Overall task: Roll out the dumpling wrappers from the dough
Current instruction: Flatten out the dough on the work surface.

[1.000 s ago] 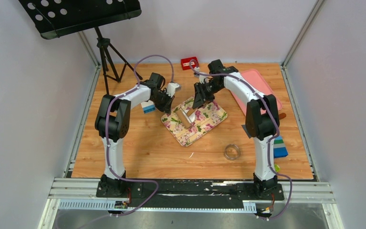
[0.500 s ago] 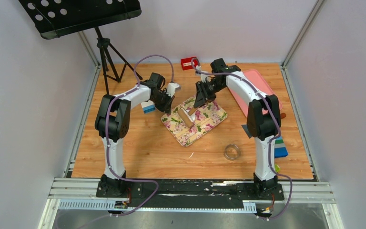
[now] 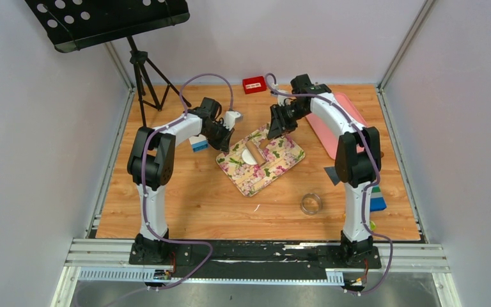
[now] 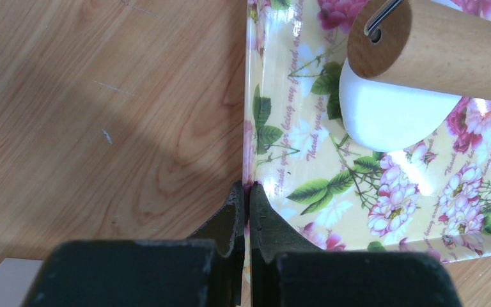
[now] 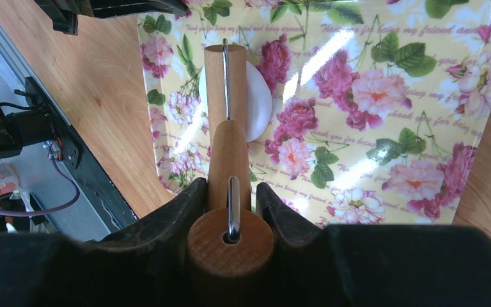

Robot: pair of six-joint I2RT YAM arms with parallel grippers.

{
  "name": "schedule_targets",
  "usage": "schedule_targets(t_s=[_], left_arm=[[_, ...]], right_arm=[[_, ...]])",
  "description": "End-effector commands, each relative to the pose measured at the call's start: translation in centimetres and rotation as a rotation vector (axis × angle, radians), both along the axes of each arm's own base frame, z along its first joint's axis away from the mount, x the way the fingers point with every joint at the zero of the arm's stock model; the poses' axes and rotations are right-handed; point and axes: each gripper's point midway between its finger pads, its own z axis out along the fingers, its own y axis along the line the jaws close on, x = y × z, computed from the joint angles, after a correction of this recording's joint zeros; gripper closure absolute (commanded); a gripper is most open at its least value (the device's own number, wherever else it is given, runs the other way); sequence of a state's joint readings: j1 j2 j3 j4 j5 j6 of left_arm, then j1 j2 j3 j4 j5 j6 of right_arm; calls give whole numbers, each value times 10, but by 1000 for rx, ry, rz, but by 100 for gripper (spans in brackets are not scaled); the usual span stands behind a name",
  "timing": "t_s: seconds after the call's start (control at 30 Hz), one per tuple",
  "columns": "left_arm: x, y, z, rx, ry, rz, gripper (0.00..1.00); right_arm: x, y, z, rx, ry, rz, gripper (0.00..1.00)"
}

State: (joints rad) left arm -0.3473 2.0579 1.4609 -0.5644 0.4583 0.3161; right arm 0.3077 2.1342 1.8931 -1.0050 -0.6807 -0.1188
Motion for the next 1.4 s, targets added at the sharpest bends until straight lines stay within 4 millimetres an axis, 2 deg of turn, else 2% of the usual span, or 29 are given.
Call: schedule_targets(t_s=[0.0,0.5,0.67,0.73,0.8,0.97,1.07,1.2,1.37], left_arm=[[-1,0,-8,25,3,-9,100],[-1,0,-8,26,3,-9,100],[-1,-1,-7,24,2,-10,100],[-1,-1,-8,25,3,-10,100],[-1,0,-9,27,5,-9,100],[-1,0,-8,26,3,-9,100],[-1,0,-8,27,3,-10,100],[-2,-1,-8,25,4,-11,100],[-2,0,-8,25,3,-11,100]], right_arm=[[3,-10,-30,-97,-12,9,100],[-22,5,-61,-181,11,83,100],[-26,8,-65,-191,18,94,100],[-27,13,-58,-162,13,105,100],[-30,21,-41,-100,2,126,100],[-34,36,23,85,-39,166,100],[-26,32,53,117,-95,151,100],[-15,21,66,128,-120,115,100],[-5,12,52,63,-108,67,100]])
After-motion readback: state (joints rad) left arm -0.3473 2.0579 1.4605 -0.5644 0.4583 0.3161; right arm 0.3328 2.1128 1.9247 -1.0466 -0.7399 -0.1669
